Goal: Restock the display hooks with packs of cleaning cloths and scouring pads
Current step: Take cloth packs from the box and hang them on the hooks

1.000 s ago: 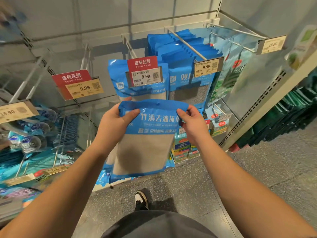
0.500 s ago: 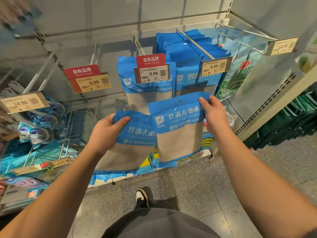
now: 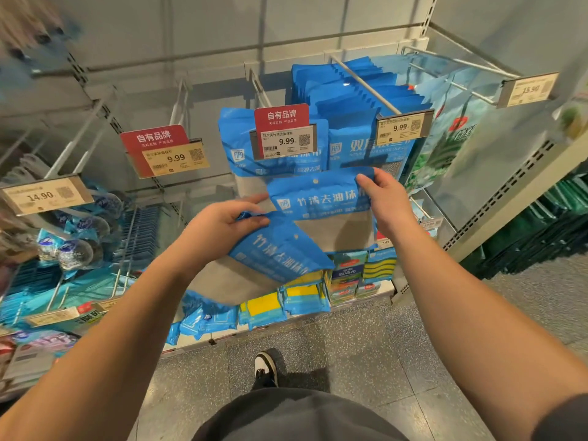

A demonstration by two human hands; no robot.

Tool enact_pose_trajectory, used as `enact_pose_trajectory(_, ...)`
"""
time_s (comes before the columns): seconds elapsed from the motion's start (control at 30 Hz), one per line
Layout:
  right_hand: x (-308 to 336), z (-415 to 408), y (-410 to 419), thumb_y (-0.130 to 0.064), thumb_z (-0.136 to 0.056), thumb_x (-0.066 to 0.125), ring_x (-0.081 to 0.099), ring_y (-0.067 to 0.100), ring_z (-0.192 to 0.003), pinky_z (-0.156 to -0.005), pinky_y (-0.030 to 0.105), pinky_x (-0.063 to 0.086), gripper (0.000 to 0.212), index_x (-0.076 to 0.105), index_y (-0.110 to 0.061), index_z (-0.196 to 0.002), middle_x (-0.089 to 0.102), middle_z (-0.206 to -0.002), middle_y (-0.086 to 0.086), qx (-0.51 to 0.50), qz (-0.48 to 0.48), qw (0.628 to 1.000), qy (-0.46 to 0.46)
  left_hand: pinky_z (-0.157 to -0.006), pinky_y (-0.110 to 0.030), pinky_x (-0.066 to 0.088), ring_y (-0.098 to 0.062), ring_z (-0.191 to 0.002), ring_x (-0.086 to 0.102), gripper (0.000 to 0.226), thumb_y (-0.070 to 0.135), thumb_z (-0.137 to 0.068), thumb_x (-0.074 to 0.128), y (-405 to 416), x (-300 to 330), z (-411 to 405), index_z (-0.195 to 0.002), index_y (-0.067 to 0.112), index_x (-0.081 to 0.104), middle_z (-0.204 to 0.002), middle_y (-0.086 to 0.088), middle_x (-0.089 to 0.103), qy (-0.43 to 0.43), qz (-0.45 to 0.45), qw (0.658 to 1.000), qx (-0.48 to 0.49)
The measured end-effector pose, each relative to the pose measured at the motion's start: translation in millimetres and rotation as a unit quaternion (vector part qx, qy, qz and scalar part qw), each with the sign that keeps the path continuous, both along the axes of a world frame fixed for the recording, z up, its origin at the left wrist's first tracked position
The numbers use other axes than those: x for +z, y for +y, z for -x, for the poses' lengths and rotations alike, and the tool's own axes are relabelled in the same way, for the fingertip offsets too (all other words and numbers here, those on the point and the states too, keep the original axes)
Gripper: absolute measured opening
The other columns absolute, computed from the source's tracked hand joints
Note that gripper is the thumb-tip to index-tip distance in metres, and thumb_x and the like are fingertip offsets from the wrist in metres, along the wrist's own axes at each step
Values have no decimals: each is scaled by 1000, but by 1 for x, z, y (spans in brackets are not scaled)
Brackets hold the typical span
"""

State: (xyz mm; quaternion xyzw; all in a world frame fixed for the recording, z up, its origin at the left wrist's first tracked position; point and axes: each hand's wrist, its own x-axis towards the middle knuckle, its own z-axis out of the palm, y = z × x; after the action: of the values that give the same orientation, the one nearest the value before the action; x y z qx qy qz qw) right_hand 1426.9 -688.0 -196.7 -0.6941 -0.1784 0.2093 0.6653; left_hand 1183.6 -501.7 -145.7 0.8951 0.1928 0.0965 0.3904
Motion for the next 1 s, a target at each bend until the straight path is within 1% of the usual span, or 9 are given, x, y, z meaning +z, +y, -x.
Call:
enact_pose_trajectory(0.1,9,3,16,-18,-100,57,68,12,-98,-87,31,54,14,67,-20,-110,73,-107,-4,20,-10,1000,-1,-103,-13,34,11,-124,47,12,29,-93,71,4,8,-25,-103,31,78,-140,33,42,-10,-52,999,7)
enact_pose_trajectory(0.17,15,3,25,-20,-101,57,69,9,-98,-84,27,53,14,68,-22,-109,73,-107,-7,26,-14,1000,-3,-102,-18,35,4,-125,45,17,27,-94,70,4,13,-33,-107,18,77,-144,26,40,-21,-75,997,20)
enact_pose_trajectory(0.27,21,4,34,-19,-101,55,69,6,-91,-78,27,53,13,67,-23,-104,73,-100,-9,28,-27,999,10,-97,-22,40,7,-122,46,14,24,-94,70,0,20,-31,-102,14,77,-143,31,38,-74,-106,992,12)
enact_pose_trajectory(0.37,24,2,42,-21,-101,56,70,15,-100,-92,41,56,14,67,-19,-109,74,-106,-2,40,-42,998,23,-91,-3,36,16,-119,41,11,19,-93,71,1,27,-28,-99,12,77,-141,33,36,-119,-109,987,16)
enact_pose_trajectory(0.43,26,1,46,-25,-99,59,68,20,-109,-101,46,52,20,67,-16,-115,72,-115,1,40,-41,998,26,-94,3,31,8,-128,41,9,19,-93,71,3,34,-29,-100,17,77,-144,25,39,-132,-103,986,18)
enact_pose_trajectory(0.63,36,3,61,-17,-102,54,71,21,-103,-88,37,58,17,67,-15,-113,74,-112,4,51,-93,993,52,-95,4,29,15,-126,36,16,20,-94,70,8,41,-29,-101,8,77,-145,23,39,-131,-117,984,6)
enact_pose_trajectory(0.77,38,1,71,-23,-101,56,70,4,-87,-73,22,53,14,67,-18,-108,73,-99,-7,45,-44,998,15,-92,4,30,17,-122,37,18,20,-94,70,8,42,-29,-100,5,76,-144,25,39,-132,-119,984,8)
enact_pose_trajectory(0.9,33,-4,79,-27,-98,61,71,13,-98,-92,38,55,12,71,-22,-103,75,-103,-5,27,-19,999,10,-91,6,28,15,-125,38,18,25,-94,69,7,44,-29,-104,12,77,-146,25,41,-118,-103,988,15)
enact_pose_trajectory(1.0,33,-5,84,-25,-98,61,71,14,-97,-93,36,55,17,72,-17,-108,75,-105,-2,14,-23,1000,14,-91,6,29,14,-126,39,19,26,-94,69,7,45,-29,-105,12,77,-146,26,41,-113,-98,989,15)
